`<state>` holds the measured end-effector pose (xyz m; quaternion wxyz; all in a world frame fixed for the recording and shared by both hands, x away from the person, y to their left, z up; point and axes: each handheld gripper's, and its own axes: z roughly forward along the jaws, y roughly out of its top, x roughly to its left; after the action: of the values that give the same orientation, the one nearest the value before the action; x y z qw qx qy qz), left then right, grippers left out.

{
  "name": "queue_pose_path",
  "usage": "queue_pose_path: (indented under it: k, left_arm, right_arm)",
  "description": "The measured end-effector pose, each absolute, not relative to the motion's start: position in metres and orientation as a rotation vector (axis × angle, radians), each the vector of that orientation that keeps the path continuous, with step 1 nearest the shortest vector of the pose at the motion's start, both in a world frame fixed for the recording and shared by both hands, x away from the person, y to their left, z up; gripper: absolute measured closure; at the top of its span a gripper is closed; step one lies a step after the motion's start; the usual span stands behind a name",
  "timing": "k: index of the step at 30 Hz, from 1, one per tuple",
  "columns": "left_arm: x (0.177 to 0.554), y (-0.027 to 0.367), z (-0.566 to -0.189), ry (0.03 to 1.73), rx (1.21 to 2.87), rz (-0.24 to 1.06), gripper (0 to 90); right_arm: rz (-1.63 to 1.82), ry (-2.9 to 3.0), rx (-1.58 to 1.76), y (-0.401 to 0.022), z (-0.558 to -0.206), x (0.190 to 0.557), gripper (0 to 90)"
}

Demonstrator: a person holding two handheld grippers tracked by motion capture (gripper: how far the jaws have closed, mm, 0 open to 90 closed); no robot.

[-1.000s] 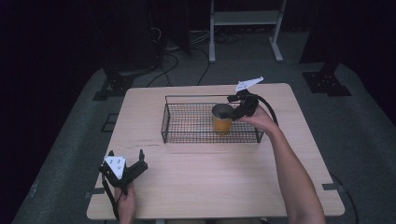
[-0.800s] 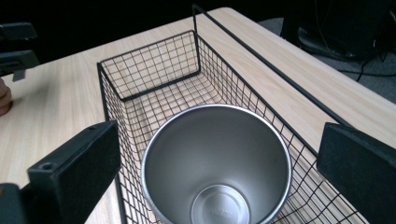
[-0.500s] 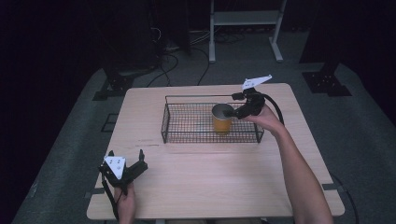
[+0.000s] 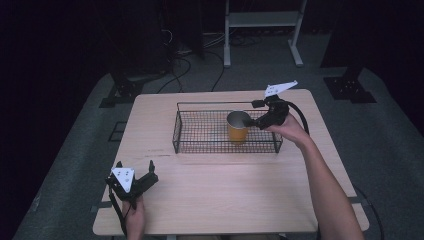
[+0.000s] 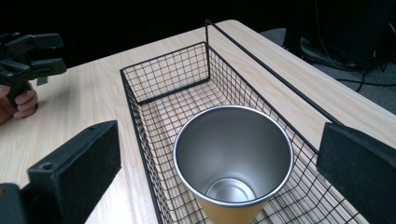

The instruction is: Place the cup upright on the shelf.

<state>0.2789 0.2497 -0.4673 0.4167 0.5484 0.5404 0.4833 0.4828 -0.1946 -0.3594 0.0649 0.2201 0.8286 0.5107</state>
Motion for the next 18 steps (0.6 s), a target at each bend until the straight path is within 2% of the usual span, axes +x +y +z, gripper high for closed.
queue_pose_path:
  k: [18]
  left_arm:
    - [0.279,0.249,-0.467,1.352,1.378,1.214,0.0]
  right_arm:
    - [1.561,2.487,0.652,-0.209,-0.354,0.465,0.0]
